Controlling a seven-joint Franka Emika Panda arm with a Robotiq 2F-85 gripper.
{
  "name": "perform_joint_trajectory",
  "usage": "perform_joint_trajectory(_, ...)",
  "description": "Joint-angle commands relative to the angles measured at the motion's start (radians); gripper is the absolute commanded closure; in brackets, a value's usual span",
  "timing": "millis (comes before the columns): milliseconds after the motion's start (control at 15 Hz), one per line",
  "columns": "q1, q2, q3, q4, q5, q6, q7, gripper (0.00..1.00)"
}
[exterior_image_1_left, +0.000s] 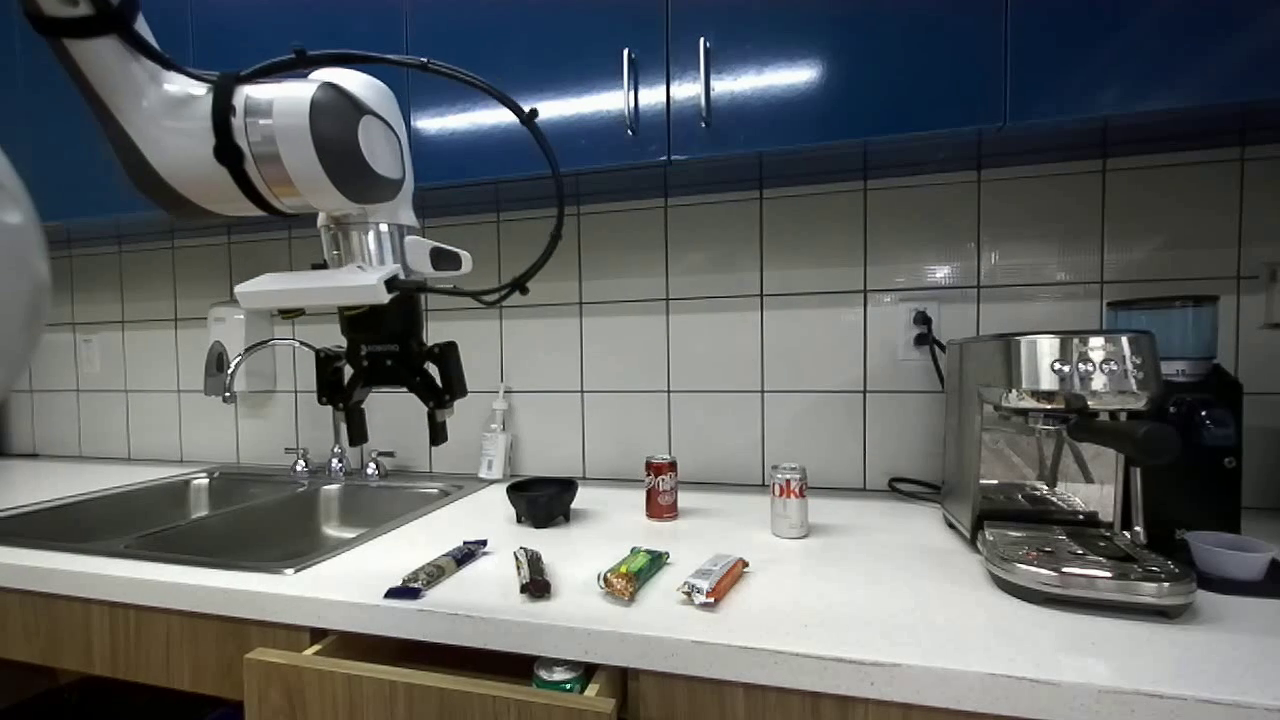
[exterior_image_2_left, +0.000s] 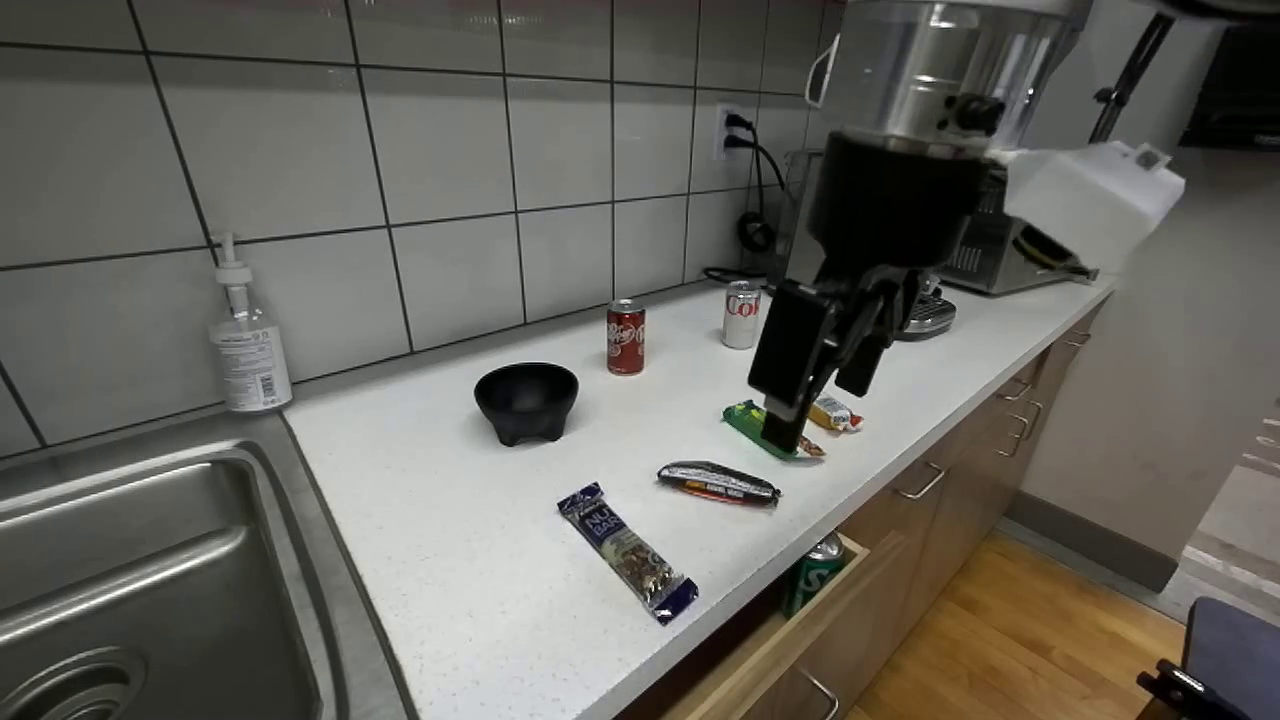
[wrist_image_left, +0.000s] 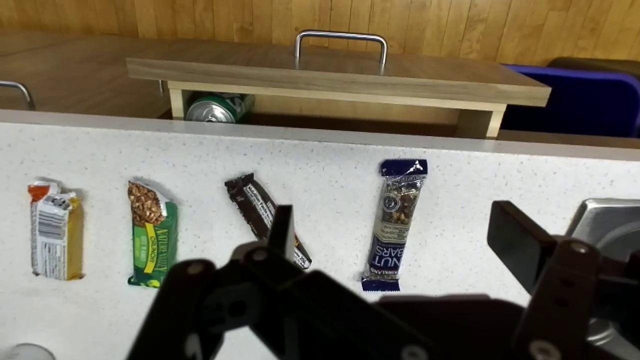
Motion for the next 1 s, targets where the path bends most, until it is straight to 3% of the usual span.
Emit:
perform_joint_trajectory(0,-0.020,0.036,0.041,-0.026,-0.018,0.074,0.136,0.00)
perform_joint_trajectory(667,-0.046,0.164,0.065,-0.064,-0.121,0.205,0.423,0.00)
perform_joint_trajectory(933,-0.030,0.227,0.051,-0.062,-0.126,0.213,0.425,0.00)
